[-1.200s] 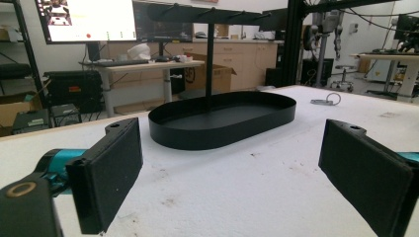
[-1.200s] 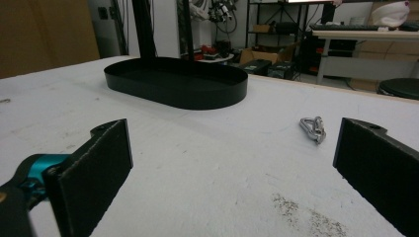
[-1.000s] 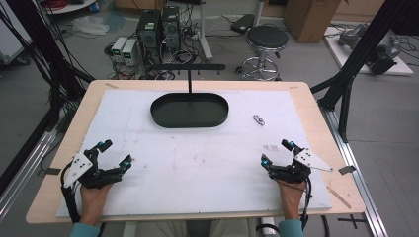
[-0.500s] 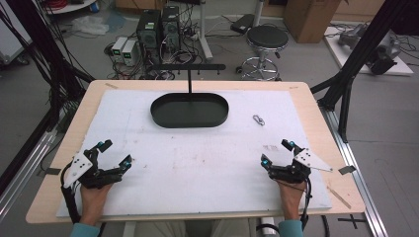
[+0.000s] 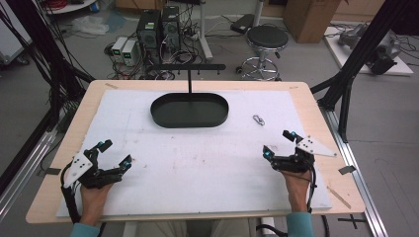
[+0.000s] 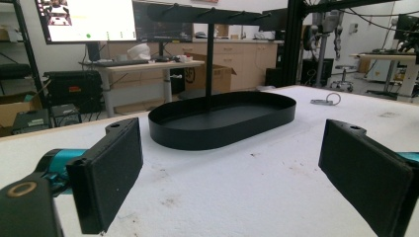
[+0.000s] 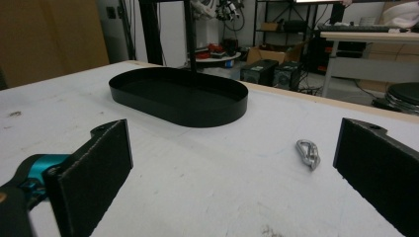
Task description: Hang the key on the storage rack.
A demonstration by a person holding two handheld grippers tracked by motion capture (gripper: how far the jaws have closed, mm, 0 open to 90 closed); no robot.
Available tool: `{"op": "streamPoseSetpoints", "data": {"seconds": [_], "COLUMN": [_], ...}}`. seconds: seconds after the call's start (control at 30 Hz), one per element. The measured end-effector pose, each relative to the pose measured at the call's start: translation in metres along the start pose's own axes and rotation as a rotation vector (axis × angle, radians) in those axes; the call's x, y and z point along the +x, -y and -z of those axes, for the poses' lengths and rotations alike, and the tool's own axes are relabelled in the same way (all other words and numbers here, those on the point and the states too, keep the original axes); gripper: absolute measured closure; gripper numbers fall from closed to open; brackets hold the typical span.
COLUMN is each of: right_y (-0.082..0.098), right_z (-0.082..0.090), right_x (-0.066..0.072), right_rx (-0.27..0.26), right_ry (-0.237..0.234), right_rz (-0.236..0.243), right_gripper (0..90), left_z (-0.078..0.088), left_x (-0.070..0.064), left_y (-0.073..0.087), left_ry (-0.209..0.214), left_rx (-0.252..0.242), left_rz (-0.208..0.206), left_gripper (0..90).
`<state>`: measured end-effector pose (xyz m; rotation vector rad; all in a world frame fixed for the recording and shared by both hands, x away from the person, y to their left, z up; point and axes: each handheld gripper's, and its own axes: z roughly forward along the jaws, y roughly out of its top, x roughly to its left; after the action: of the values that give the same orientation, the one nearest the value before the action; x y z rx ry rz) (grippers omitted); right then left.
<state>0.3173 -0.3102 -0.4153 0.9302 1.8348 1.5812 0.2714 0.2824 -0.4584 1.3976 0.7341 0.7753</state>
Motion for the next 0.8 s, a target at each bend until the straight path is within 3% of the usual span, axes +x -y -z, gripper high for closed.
{"op": "streamPoseSetpoints", "data": {"seconds": [0.3, 0.53, 0.8], "right_y": [-0.039, -0.055, -0.072], "right_z": [-0.020, -0.035, -0.053], "right_x": [-0.017, -0.028, -0.047], "right_rx": [0.074, 0.121, 0.227], "right_ry": [-0.061, -0.074, -0.090], "right_rz": [0.004, 0.006, 0.029], "right_gripper": [1.0, 1.0, 1.0], "left_z": [0.000, 0.000, 0.000], "left_x": [0.000, 0.000, 0.000], "left_y": [0.000, 0.000, 0.000], "left_ry": [0.000, 0.000, -0.001], "left_rx": [0.004, 0.001, 0.004], "left_rz": [-0.003, 0.000, -0.003], "left_gripper": [10.1, 10.1, 10.1]}}
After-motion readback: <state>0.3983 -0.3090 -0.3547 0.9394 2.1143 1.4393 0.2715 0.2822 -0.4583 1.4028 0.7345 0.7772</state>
